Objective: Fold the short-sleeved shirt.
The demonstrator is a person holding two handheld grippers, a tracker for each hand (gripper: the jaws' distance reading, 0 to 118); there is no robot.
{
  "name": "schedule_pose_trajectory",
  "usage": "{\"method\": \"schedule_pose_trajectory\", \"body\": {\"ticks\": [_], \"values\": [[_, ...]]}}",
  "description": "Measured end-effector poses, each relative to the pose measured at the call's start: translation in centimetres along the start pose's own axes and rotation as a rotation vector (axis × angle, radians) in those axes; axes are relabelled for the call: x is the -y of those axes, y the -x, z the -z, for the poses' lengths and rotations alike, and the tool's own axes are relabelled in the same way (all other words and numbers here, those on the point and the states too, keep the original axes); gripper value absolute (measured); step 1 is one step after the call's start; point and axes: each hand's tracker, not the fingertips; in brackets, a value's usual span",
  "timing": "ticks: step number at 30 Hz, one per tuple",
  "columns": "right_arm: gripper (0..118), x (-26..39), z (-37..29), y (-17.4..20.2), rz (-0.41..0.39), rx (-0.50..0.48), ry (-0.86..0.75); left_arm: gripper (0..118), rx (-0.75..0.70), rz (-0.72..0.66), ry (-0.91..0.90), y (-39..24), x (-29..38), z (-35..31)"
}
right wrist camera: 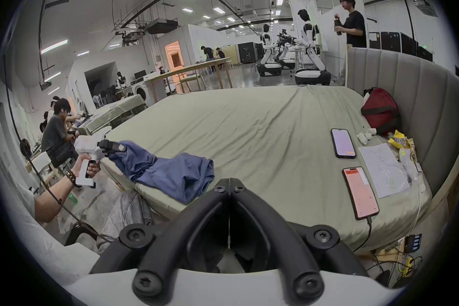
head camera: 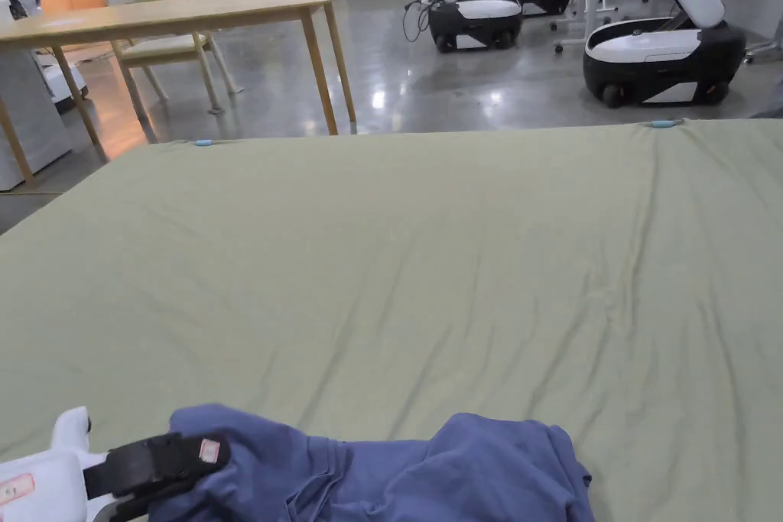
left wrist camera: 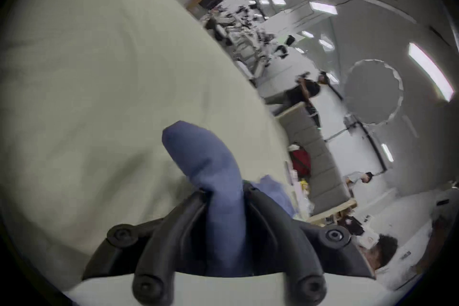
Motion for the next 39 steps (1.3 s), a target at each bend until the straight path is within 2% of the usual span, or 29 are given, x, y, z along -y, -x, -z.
{"method": "schedule_pose_trajectory", "body": {"ticks": [6, 10, 13, 14, 15, 16, 17, 18, 19, 22, 27, 29, 30, 32, 33, 34, 37, 39], "values": [[0, 0.0, -0.5, -0.5, -0.013, 0.001, -0.006, 15, 0.157, 0.119, 0.098, -10.7, 2.3, 7.0], [0, 0.4, -1.4, -0.9, -0.006, 0.018, -0.016, 15, 0.105, 0.185, 0.227, -14.2, 5.7, 14.7], [0, 0.9, -2.8, -1.4, 0.001, 0.054, -0.024, 16, -0.016, 0.248, 0.338, -13.1, 7.7, 19.7], [0, 1.1, -3.4, -1.6, 0.006, 0.068, -0.027, 22, -0.023, 0.227, 0.373, -13.0, 8.6, 21.1], [0, 1.3, -3.9, -1.9, 0.014, 0.082, -0.028, 54, -0.023, 0.203, 0.396, -12.6, 9.2, 21.9], [0, 1.6, -4.5, -2.2, 0.025, 0.098, -0.03, 80, 0.022, 0.158, 0.398, -12.0, 9.9, 22.5], [0, 1.9, -5.1, -2.6, 0.036, 0.115, -0.031, 96, 0.104, 0.117, 0.405, -11.6, 10.3, 23.0], [0, 2.1, -5.4, -2.8, 0.044, 0.13, -0.03, 102, 0.174, 0.084, 0.393, -11.7, 10.6, 23.1], [0, 2.3, -5.7, -3.1, 0.051, 0.151, -0.027, 102, 0.184, 0.073, 0.368, -12.0, 10.6, 23.0], [0, 2.7, -6.0, -3.8, 0.066, 0.172, -0.019, 102, 0.127, 0.107, 0.361, -12.5, 9.4, 22.0], [0, 2.7, -5.2, -3.7, 0.067, 0.16, -0.023, 102, 0.134, 0.111, 0.162, -12.4, 5.8, 15.9], [0, 2.4, -4.6, -3.4, 0.058, 0.136, -0.026, 96, 0.128, 0.116, 0.093, -11.7, 4.4, 12.6], [0, 2.3, -4.3, -3.2, 0.051, 0.125, -0.026, 75, 0.106, 0.125, 0.065, -11.2, 4.0, 11.2], [0, 2.0, -3.6, -2.9, 0.039, 0.098, -0.027, 9, 0.015, 0.15, 0.039, -9.9, 3.4, 8.9], [0, 1.8, -3.3, -2.8, 0.035, 0.086, -0.026, 2, -0.048, 0.146, 0.028, -9.4, 3.5, 8.3], [0, 1.7, -2.9, -2.6, 0.031, 0.076, -0.025, 2, -0.068, 0.149, 0.017, -8.8, 3.6, 7.8], [0, 1.5, -2.1, -2.1, 0.017, 0.059, -0.021, 2, 0.0, 0.079, 0.049, -8.9, 4.8, 7.7], [0, 1.4, -1.9, -1.7, 0.015, 0.05, -0.02, 2, 0.061, 0.099, 0.079, -9.6, 5.7, 8.8]]}}
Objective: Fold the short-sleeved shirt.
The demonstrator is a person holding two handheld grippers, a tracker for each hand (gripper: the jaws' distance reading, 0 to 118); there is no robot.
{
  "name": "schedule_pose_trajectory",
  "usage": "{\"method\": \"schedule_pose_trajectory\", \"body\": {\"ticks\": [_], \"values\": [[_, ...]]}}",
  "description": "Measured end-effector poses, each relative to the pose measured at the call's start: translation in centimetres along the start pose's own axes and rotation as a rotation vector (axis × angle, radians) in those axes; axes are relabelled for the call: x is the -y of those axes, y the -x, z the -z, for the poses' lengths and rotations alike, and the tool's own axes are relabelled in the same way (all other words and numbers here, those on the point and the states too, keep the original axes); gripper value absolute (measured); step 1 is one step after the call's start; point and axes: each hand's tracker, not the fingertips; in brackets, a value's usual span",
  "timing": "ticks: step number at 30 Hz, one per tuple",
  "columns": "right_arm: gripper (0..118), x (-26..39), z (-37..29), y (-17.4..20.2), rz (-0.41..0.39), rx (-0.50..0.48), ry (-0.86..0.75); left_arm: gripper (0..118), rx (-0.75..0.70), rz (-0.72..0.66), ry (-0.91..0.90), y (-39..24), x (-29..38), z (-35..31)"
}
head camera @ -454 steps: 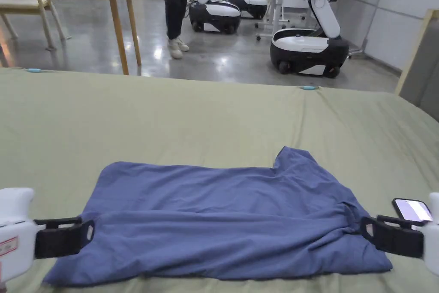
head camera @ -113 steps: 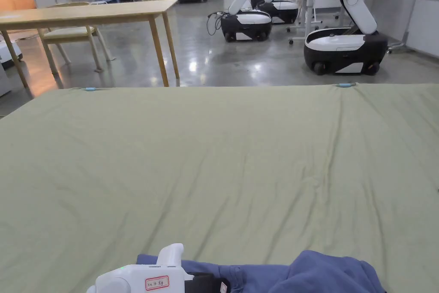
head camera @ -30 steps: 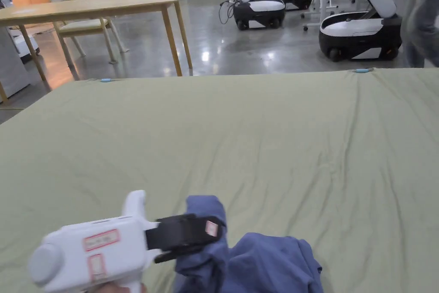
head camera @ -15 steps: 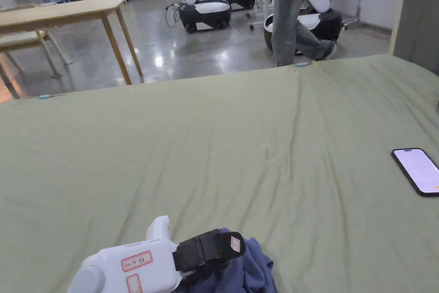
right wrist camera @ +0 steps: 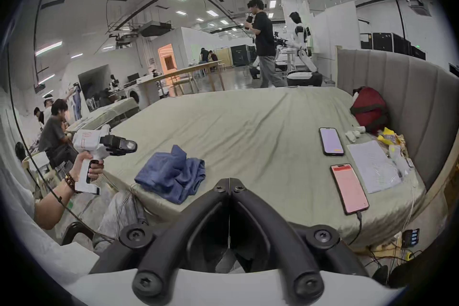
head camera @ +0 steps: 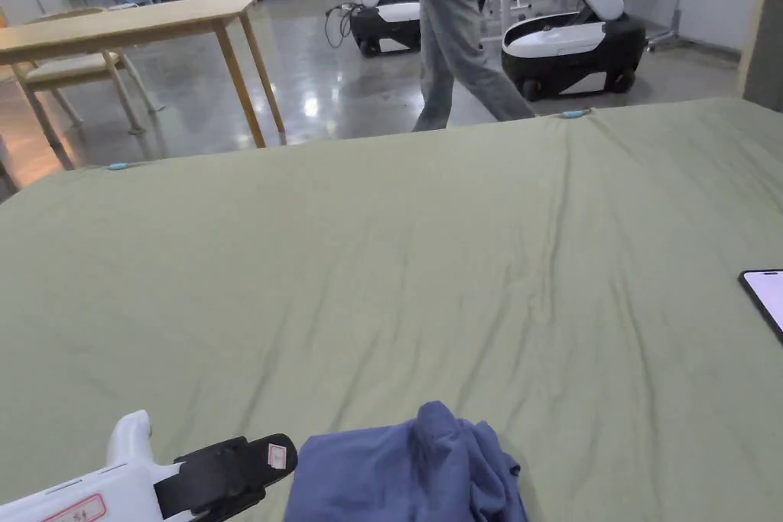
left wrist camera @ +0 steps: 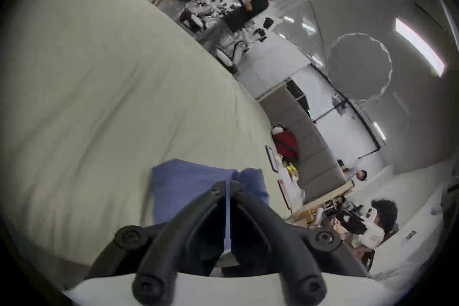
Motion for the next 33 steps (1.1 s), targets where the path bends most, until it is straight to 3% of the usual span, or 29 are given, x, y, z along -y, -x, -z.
{"method": "schedule_pose_trajectory", "body": {"ticks": [4, 10, 15, 21, 27, 31, 33], "values": [[0, 0.1, -0.6, 0.5, -0.009, -0.011, 0.0, 2, -0.033, 0.113, 0.122, -1.4, 1.8, 5.8], [0, 1.0, -2.3, 0.8, -0.016, 0.026, 0.009, 2, -0.019, 0.128, 0.255, -2.6, 5.8, 14.8], [0, 1.4, -1.5, 1.1, 0.018, 0.009, 0.022, 2, 0.005, 0.094, 0.278, -3.1, 6.4, 17.5], [0, 0.2, 6.9, 3.9, 0.021, -0.185, 0.05, 2, 0.051, 0.175, 0.169, -5.1, 5.3, 10.7], [1, -0.1, 20.3, 9.0, 0.012, -0.389, 0.175, 2, -0.03, 0.069, 0.044, -1.8, 4.3, 1.6], [1, 1.7, 27.0, 9.8, 0.032, -0.336, 0.331, 2, -0.124, 0.025, -0.031, 1.3, 3.5, -1.8], [1, 3.3, 29.6, 9.3, 0.056, -0.226, 0.43, 2, -0.186, 0.001, -0.06, 2.5, 3.4, -2.5]]}}
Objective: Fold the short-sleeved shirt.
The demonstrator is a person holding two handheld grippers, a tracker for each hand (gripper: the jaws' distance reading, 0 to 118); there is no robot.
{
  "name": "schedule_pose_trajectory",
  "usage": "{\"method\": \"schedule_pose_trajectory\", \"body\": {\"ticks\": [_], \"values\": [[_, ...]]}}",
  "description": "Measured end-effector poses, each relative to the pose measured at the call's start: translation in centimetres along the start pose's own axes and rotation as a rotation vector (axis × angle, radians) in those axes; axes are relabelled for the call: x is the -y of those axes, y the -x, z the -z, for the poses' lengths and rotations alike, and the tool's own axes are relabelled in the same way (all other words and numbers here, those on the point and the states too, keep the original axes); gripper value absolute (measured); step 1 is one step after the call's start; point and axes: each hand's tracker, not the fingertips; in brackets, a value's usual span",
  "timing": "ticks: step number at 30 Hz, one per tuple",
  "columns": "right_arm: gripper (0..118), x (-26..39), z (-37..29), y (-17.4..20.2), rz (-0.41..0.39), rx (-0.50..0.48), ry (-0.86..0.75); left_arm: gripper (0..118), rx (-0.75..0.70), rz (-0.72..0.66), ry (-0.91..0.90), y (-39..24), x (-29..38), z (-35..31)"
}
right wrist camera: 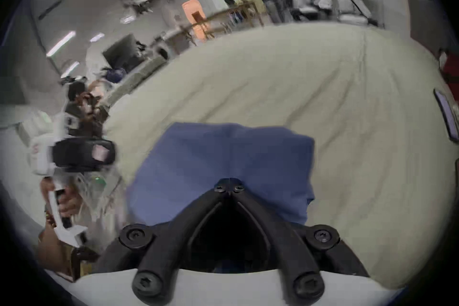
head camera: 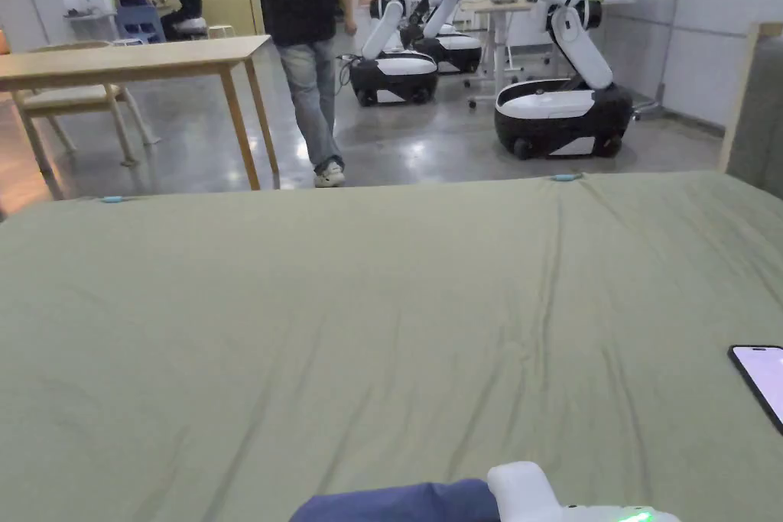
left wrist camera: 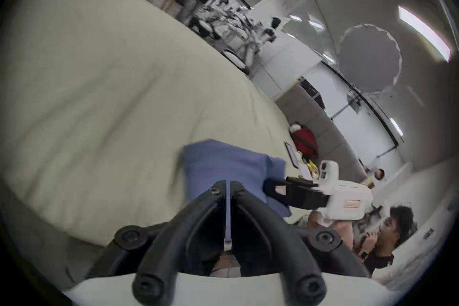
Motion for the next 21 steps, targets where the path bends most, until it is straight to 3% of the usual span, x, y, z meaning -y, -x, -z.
{"method": "schedule_pose_trajectory", "body": {"ticks": [3, 4, 5, 6, 7, 8, 13, 16, 18, 20, 21], "values": [[1, 0.9, 0.7, -2.1, 0.138, -0.123, -0.059, 5, -0.006, -0.004, 0.013, 1.5, -0.1, 0.3], [1, 0.8, 0.5, -2.4, 0.172, -0.144, -0.051, 16, 0.013, -0.02, 0.033, 1.8, -0.1, 0.8], [1, 0.8, 0.2, -2.6, 0.17, -0.15, -0.049, 40, 0.06, -0.045, 0.065, 2.3, -0.1, 1.5], [1, 0.9, 0.1, -2.8, 0.156, -0.142, -0.048, 91, 0.089, -0.074, 0.086, 2.8, -0.2, 2.2], [1, 0.9, 0.1, -2.6, 0.148, -0.141, -0.049, 114, 0.106, -0.108, 0.089, 3.1, -0.3, 2.8], [1, 1.0, 0.1, -2.4, 0.135, -0.137, -0.052, 118, 0.141, -0.13, 0.109, 3.5, -0.2, 3.9], [1, 1.0, 0.0, -2.4, 0.135, -0.137, -0.055, 118, 0.244, -0.231, 0.153, 5.0, -0.5, 8.5], [1, 1.3, 0.0, -2.6, 0.157, -0.153, -0.061, 117, 0.333, -0.196, 0.18, 4.0, -1.3, 10.9], [1, 1.4, -0.1, -2.6, 0.16, -0.156, -0.067, 117, 0.313, -0.15, 0.264, 2.7, -1.5, 12.7], [1, 1.6, -0.1, -2.6, 0.162, -0.155, -0.075, 112, 0.308, -0.063, 0.327, 0.9, -1.2, 13.7], [1, 1.7, -0.1, -2.6, 0.164, -0.154, -0.079, 99, 0.266, -0.009, 0.332, 0.2, -1.1, 13.9]]}}
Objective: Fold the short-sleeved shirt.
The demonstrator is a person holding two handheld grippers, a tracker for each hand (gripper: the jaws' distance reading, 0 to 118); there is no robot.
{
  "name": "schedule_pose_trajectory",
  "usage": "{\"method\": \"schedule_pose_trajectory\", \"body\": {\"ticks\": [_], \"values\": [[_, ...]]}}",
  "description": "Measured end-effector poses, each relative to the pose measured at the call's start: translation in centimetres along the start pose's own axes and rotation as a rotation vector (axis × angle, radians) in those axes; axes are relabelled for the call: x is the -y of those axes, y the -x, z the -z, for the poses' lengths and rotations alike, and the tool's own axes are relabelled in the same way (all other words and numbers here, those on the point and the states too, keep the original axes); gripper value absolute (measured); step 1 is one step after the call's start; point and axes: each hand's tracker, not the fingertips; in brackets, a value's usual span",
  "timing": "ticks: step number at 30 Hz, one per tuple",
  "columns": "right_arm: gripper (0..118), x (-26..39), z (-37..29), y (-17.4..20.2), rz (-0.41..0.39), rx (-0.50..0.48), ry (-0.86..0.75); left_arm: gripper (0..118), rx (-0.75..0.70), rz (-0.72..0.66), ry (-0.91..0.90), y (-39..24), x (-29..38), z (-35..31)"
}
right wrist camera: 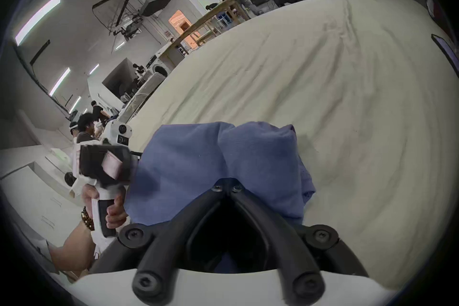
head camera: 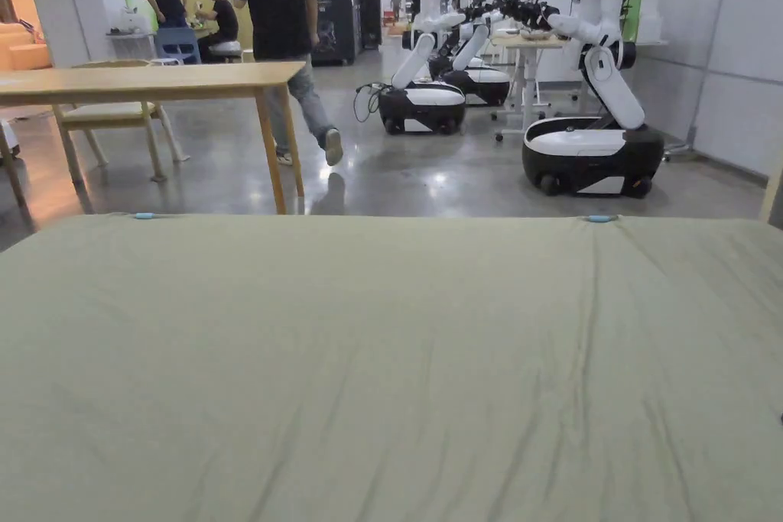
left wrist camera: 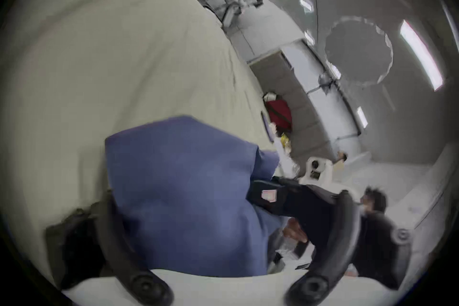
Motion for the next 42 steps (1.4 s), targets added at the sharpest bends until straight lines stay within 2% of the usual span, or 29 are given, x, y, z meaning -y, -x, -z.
{"method": "schedule_pose_trajectory", "body": {"ticks": [1, 2, 3, 5, 9, 12, 15, 19, 23, 26, 30, 33, 34, 35, 36, 37, 38, 40, 42], "values": [[1, 0.1, 0.0, -0.1, 0.007, -0.001, -0.006, 74, -0.041, 0.043, 0.003, -0.4, 0.0, 0.2], [1, 0.2, -0.1, -0.3, 0.017, -0.003, -0.01, 35, -0.109, 0.073, 0.007, -0.6, 0.0, 0.3], [1, 0.3, -0.2, -0.4, 0.031, -0.011, -0.013, 30, -0.171, 0.068, -0.005, -0.1, 0.0, 0.2], [1, 0.4, -0.2, -0.4, 0.045, -0.017, -0.017, 30, -0.037, -0.027, 0.016, 0.6, -0.1, 0.0], [1, 0.2, -0.6, 1.0, 0.027, -0.018, -0.018, 30, -0.043, 0.003, 0.03, 1.4, -0.9, -1.0], [1, -0.3, -1.4, 1.8, 0.097, -0.087, -0.003, 30, -0.051, 0.053, 0.049, 1.8, -1.8, -3.0], [1, -0.5, -2.3, 2.6, 0.101, -0.103, -0.033, 30, -0.073, 0.079, 0.014, 3.8, -3.9, -8.0], [1, -0.6, -3.2, 3.5, 0.125, -0.103, -0.054, 30, -0.169, 0.096, -0.052, 8.0, -8.1, -18.1], [1, -0.1, -3.6, 3.7, 0.156, -0.068, -0.063, 30, -0.345, 0.192, -0.083, 11.6, -11.8, -29.5], [1, 0.2, -3.6, 3.9, 0.143, -0.021, -0.03, 30, -0.435, 0.113, -0.092, 15.7, -13.9, -36.4], [1, 0.1, -3.6, 4.1, 0.133, 0.027, -0.018, 30, -0.642, 0.01, -0.073, 19.7, -14.5, -39.8], [1, -0.4, -3.8, 4.4, 0.135, 0.037, -0.025, 30, -0.559, -0.01, -0.125, 20.1, -13.7, -39.2], [1, -0.5, -3.8, 4.5, 0.132, 0.038, -0.027, 31, -0.574, 0.015, -0.138, 19.7, -13.6, -38.8], [1, -0.7, -3.7, 4.7, 0.13, 0.038, -0.028, 44, -0.576, 0.022, -0.158, 19.7, -13.3, -38.7], [1, -0.7, -3.7, 4.8, 0.128, 0.037, -0.028, 80, -0.583, 0.02, -0.178, 19.4, -13.2, -38.7], [1, -0.7, -3.8, 4.8, 0.124, 0.032, -0.027, 107, -0.592, 0.016, -0.19, 19.2, -13.2, -38.8], [1, -0.8, -3.8, 5.0, 0.117, 0.027, -0.025, 118, -0.589, 0.012, -0.194, 19.0, -13.1, -39.3], [1, -0.7, -4.1, 5.3, 0.103, 0.022, -0.031, 117, -0.586, -0.022, -0.236, 17.7, -13.0, -41.0], [1, -0.5, -4.6, 5.3, 0.103, -0.003, -0.047, 117, -0.651, 0.02, -0.332, 15.6, -13.0, -42.7]]}}
